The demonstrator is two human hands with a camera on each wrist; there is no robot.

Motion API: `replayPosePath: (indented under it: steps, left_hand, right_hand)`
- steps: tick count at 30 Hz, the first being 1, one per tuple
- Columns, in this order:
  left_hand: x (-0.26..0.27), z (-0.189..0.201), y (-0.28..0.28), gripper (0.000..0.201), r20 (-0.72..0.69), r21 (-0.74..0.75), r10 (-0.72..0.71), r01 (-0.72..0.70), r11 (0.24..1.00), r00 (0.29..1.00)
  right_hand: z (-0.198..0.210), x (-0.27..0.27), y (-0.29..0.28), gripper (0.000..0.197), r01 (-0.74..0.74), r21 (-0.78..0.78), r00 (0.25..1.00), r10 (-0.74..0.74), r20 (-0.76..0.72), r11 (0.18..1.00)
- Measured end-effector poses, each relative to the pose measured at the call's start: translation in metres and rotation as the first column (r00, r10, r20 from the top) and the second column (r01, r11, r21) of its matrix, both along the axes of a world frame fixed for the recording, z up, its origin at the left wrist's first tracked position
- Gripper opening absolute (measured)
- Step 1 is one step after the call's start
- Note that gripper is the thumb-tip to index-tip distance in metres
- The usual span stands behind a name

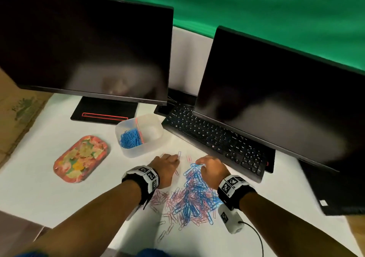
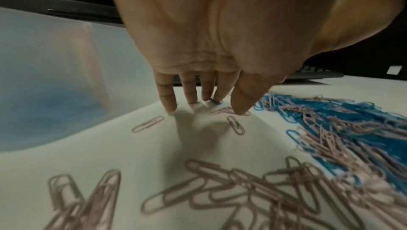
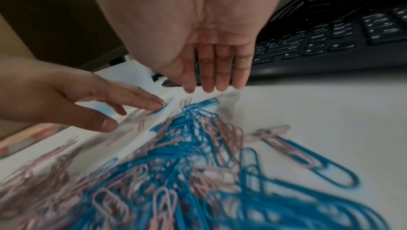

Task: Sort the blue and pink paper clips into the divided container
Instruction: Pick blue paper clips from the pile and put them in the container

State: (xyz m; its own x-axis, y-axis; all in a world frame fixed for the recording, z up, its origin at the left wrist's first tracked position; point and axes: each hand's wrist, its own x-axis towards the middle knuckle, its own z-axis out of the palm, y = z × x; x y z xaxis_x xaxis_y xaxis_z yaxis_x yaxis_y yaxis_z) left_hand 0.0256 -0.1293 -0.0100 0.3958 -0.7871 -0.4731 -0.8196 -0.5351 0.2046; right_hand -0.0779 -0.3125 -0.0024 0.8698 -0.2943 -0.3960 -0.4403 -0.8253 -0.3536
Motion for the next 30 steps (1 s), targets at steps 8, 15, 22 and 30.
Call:
replayPosePath:
  steps: [8, 15, 22, 30]
  left_hand:
    - [-0.001, 0.0, 0.021, 0.064, 0.067, 0.056, -0.08, 0.077, 0.996, 0.994]
    - [0.007, -0.003, 0.026, 0.035, 0.033, -0.118, 0.121, -0.116, 0.986, 0.992]
    - [0.003, -0.012, 0.003, 0.033, -0.009, -0.077, 0.436, -0.435, 0.897, 0.9]
    - [0.003, -0.019, -0.003, 0.024, 0.018, -0.046, 0.487, -0.486, 0.873, 0.873]
  right_hand:
    - [-0.016, -0.02, -0.004, 0.04, -0.153, -0.09, 0.987, 0.156, 0.032, 0.984]
    - [-0.01, 0.006, -0.003, 0.033, -0.019, -0.065, 1.0, 0.02, 0.014, 0.998]
    - [-0.007, 0.026, 0.009, 0.023, -0.082, -0.207, 0.993, 0.063, -0.1, 0.975]
    - [-0.012, 0.036, 0.011, 0.021, -0.09, -0.144, 0.982, 0.063, -0.179, 0.985]
